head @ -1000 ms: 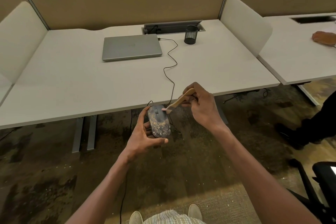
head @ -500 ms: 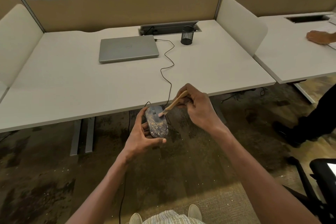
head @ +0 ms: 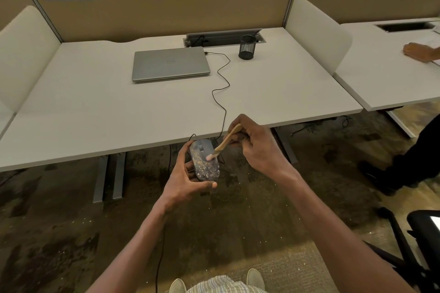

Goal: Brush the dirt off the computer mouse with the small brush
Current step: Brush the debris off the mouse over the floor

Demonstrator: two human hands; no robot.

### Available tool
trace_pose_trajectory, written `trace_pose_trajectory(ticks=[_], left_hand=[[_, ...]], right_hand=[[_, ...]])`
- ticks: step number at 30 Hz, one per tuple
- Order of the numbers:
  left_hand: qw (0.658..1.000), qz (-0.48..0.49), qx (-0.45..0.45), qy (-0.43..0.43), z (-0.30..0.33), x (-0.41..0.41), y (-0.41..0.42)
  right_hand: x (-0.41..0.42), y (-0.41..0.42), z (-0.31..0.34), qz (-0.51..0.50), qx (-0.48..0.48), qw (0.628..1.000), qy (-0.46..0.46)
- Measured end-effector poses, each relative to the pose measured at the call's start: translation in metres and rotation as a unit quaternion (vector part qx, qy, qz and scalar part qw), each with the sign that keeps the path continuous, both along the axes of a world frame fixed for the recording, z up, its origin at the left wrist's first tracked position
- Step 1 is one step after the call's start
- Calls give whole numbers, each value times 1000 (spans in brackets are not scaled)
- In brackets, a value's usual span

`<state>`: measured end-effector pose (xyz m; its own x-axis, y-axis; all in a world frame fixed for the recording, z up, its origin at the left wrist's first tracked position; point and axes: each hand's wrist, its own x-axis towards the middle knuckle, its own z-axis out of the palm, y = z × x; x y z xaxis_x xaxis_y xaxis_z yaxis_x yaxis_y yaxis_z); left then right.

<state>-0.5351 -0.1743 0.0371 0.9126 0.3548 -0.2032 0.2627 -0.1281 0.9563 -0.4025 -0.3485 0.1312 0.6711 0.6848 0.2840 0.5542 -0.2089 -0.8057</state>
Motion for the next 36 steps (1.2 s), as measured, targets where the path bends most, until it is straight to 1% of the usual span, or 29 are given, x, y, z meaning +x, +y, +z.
trace_pose_trajectory(ticks=[5,8,11,18,21,25,31,36], left_hand=[[1000,5,0,-7,0,-4,0],[1000,4,3,-10,-1,-3,0],[1000,7,-19,-12,-3,-3,0],[999,14,-25,-16,-3,-7,1],[999,12,-27,-21,-3,-7,2],[999,11,-29,-23,-3,-6,1],[999,9,-19,-27,-4,-10,3],[1000,3,-18,-25,-4,-9,-1]], right_hand=[[3,-8,-1,-18,-21,1000,-7],[5,-6,1,-36,0,999,-8],[2,-3,0,-29,29,999,16],[3,-15,-11,-49,11,998,28],[3,-15,-9,-58,27,998,22],[-1,-12,-9,-47,41,998,8],[0,-21,-12,-44,7,999,11],[-4,-13,-7,-36,29,999,-8]])
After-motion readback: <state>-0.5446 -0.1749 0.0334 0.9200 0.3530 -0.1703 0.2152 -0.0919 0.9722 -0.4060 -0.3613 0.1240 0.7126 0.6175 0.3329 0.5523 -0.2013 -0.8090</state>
